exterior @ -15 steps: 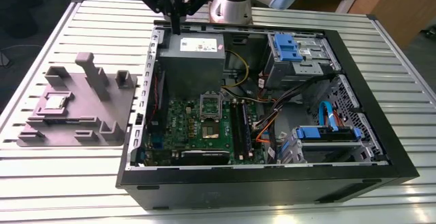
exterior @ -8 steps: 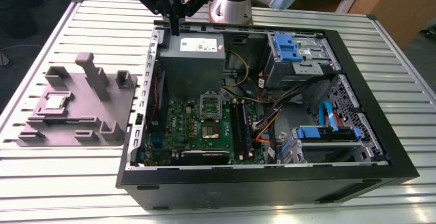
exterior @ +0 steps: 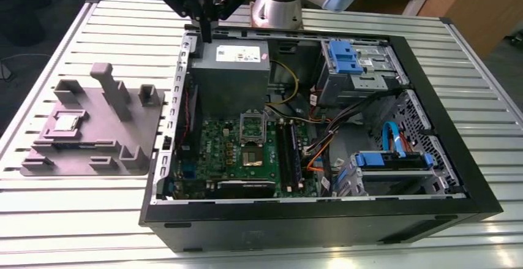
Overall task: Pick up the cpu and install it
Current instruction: 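Reach for the cpu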
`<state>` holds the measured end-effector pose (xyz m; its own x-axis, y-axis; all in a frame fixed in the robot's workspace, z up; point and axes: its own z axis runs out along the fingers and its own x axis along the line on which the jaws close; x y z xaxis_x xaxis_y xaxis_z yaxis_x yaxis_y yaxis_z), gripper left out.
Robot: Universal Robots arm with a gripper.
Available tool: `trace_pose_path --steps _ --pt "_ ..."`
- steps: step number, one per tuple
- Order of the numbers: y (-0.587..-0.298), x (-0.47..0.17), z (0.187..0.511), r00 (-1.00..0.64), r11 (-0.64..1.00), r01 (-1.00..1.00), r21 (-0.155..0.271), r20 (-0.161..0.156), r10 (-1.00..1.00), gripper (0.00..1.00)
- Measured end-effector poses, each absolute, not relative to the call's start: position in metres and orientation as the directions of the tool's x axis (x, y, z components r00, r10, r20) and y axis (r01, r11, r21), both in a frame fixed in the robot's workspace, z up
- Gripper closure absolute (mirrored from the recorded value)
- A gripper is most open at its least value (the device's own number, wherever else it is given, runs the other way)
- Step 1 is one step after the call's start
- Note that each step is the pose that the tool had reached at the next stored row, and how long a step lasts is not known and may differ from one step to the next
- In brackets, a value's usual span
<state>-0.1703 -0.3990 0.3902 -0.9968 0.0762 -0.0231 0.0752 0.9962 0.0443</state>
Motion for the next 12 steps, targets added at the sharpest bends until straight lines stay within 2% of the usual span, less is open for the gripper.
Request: trace_pose_path --steps 12 --pt "-0.399 -0.183 0.390 -0.997 0.996 0.075 0.044 -0.023 0.076 0.90"
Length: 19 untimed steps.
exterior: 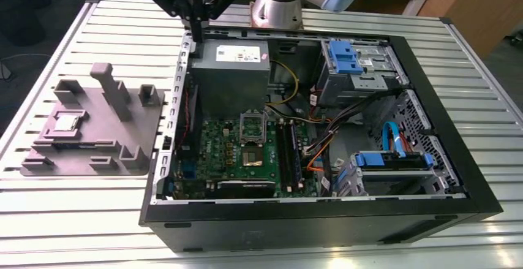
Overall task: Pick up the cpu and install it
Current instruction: 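Reach for the cpu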
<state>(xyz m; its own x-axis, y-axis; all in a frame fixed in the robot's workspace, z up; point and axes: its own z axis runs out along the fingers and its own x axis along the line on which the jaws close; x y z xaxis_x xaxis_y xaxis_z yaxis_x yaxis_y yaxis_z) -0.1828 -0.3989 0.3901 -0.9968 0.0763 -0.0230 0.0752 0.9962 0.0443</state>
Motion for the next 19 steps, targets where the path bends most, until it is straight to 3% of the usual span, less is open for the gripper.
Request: trace_pose_path --steps 19 --pt "-0.399 -0.197 0.379 -0.997 0.996 0.075 0.044 -0.016 0.076 0.90"
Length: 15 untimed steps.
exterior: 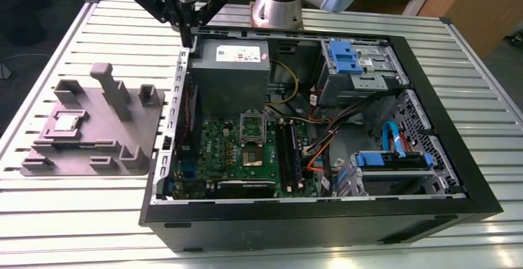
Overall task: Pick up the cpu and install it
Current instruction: 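Reach for the cpu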
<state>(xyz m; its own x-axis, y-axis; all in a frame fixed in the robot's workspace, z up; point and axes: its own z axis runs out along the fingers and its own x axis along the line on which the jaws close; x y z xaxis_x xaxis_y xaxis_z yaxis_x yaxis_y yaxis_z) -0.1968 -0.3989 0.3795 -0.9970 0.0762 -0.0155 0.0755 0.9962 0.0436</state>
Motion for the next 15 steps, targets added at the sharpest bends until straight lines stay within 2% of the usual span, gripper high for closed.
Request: trace_pose_path --steps 15 --pt "-0.3990 -0.1998 0.3774 -0.997 0.996 0.075 0.044 -0.015 0.076 0.90"
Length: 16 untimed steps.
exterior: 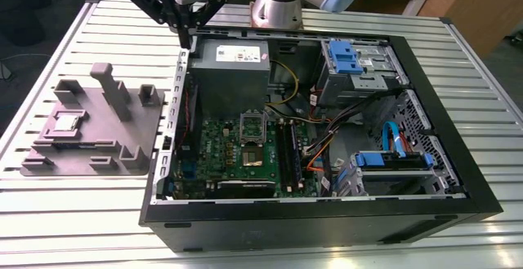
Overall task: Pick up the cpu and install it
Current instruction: 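Reach for the cpu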
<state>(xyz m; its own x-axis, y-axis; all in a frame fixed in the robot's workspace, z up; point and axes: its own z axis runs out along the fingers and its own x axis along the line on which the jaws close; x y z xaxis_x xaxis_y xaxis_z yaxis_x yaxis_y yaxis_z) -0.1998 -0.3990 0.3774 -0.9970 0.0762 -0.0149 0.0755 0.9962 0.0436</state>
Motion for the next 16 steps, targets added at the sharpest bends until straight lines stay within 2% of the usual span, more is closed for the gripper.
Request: trace_pose_path --steps 16 --pt "-0.3989 -0.2035 0.3753 -0.997 0.996 0.076 0.044 -0.014 0.076 0.90"
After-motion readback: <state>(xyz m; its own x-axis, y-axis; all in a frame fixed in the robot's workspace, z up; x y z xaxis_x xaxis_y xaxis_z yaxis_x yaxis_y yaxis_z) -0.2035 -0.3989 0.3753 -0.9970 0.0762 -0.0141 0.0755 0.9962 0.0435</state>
